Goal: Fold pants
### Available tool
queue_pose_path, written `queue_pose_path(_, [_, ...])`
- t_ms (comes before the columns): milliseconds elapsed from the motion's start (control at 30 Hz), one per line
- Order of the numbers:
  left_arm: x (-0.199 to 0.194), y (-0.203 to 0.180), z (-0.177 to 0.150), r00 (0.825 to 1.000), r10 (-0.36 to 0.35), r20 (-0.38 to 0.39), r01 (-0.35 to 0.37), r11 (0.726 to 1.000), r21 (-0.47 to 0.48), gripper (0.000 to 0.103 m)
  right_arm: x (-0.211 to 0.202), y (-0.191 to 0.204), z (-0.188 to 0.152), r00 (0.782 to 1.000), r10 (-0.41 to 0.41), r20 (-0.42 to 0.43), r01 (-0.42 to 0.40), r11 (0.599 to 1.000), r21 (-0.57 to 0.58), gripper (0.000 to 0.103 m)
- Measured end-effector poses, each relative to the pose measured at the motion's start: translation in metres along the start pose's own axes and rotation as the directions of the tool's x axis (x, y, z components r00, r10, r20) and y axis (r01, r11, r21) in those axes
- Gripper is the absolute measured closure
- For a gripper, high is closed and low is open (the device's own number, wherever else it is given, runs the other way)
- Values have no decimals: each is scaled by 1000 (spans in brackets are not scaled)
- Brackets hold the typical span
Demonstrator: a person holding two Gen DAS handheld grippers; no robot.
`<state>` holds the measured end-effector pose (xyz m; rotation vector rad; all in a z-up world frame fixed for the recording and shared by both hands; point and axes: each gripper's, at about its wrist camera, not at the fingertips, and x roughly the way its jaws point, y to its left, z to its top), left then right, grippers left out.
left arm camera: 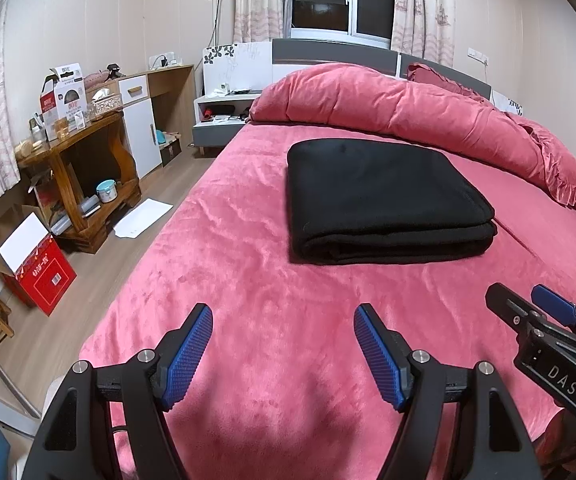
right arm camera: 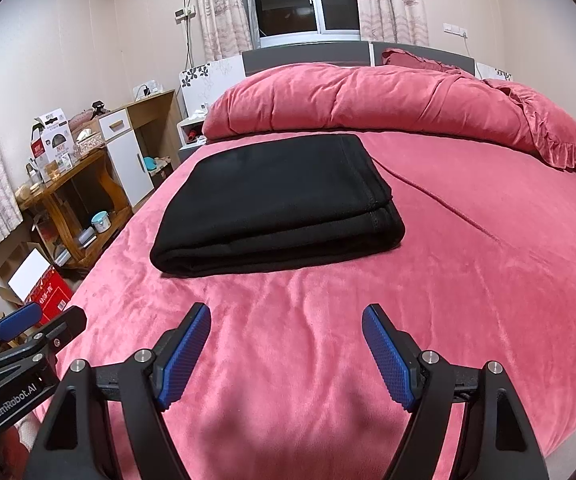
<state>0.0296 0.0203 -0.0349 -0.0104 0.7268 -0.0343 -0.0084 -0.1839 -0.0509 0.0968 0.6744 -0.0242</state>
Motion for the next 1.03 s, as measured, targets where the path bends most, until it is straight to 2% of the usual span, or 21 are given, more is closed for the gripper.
queue_pose_path(1033, [10,1,-5,999,7,-45,-7,1000,0,28,9,-5,-4,999,-2,-37,3,1000,20,25])
